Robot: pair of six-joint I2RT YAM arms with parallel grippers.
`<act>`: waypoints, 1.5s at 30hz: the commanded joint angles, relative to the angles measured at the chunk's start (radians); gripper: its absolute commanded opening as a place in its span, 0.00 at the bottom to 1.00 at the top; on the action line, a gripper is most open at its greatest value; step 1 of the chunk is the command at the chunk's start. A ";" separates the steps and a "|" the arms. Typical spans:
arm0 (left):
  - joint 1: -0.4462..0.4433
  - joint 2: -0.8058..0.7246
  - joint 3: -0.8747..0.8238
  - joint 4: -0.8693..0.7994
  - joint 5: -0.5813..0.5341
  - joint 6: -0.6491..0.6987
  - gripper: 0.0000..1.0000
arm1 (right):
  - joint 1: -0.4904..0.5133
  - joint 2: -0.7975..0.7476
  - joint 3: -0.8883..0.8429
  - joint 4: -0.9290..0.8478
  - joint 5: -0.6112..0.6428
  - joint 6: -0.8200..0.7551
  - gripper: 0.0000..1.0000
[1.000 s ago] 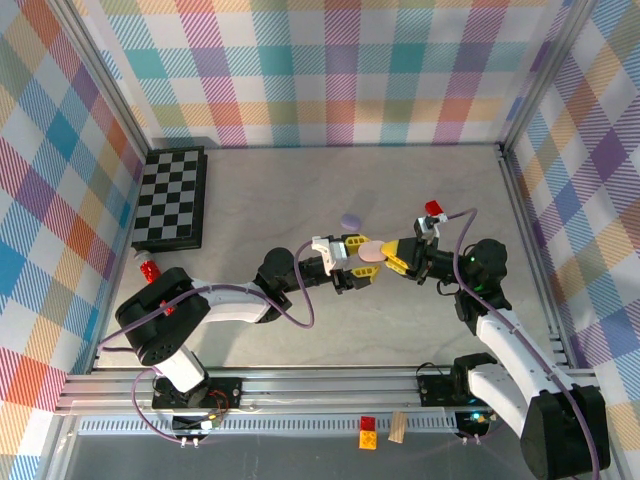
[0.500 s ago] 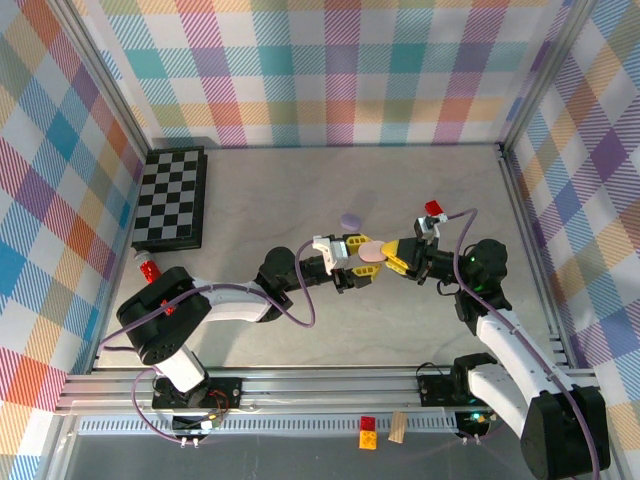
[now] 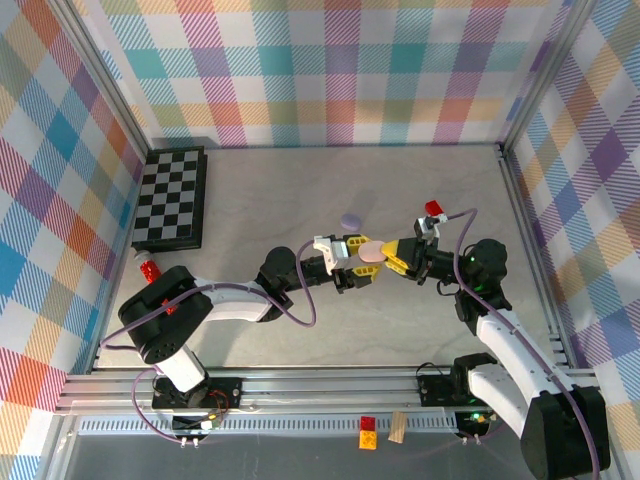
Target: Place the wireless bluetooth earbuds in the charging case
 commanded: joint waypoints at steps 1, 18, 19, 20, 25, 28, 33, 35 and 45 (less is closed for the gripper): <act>0.008 0.000 0.025 0.043 0.046 -0.013 0.49 | 0.000 -0.012 0.027 0.000 0.014 -0.035 0.12; 0.012 -0.012 0.021 0.039 0.052 -0.020 0.34 | -0.001 -0.035 0.048 -0.143 0.013 -0.112 0.23; 0.015 -0.015 0.018 0.038 0.053 -0.025 0.32 | -0.003 -0.047 0.066 -0.208 0.010 -0.158 0.33; 0.019 -0.017 0.014 0.038 0.060 -0.029 0.32 | -0.003 -0.055 0.084 -0.271 0.009 -0.201 0.40; 0.032 -0.046 -0.025 0.030 0.051 -0.029 0.32 | -0.003 -0.082 0.264 -0.809 0.062 -0.601 0.71; 0.042 -0.072 -0.056 0.020 0.048 -0.035 0.32 | -0.003 -0.059 0.382 -1.073 0.138 -0.842 0.77; 0.054 -0.136 -0.076 -0.098 0.075 -0.029 0.32 | 0.022 -0.060 0.517 -1.261 0.232 -1.204 0.81; 0.056 -0.170 -0.083 -0.159 0.088 -0.020 0.32 | 0.058 -0.068 0.564 -1.327 0.295 -1.367 0.84; 0.059 -0.235 -0.111 -0.263 0.097 -0.056 0.33 | 0.350 -0.098 0.631 -1.391 0.463 -1.857 0.91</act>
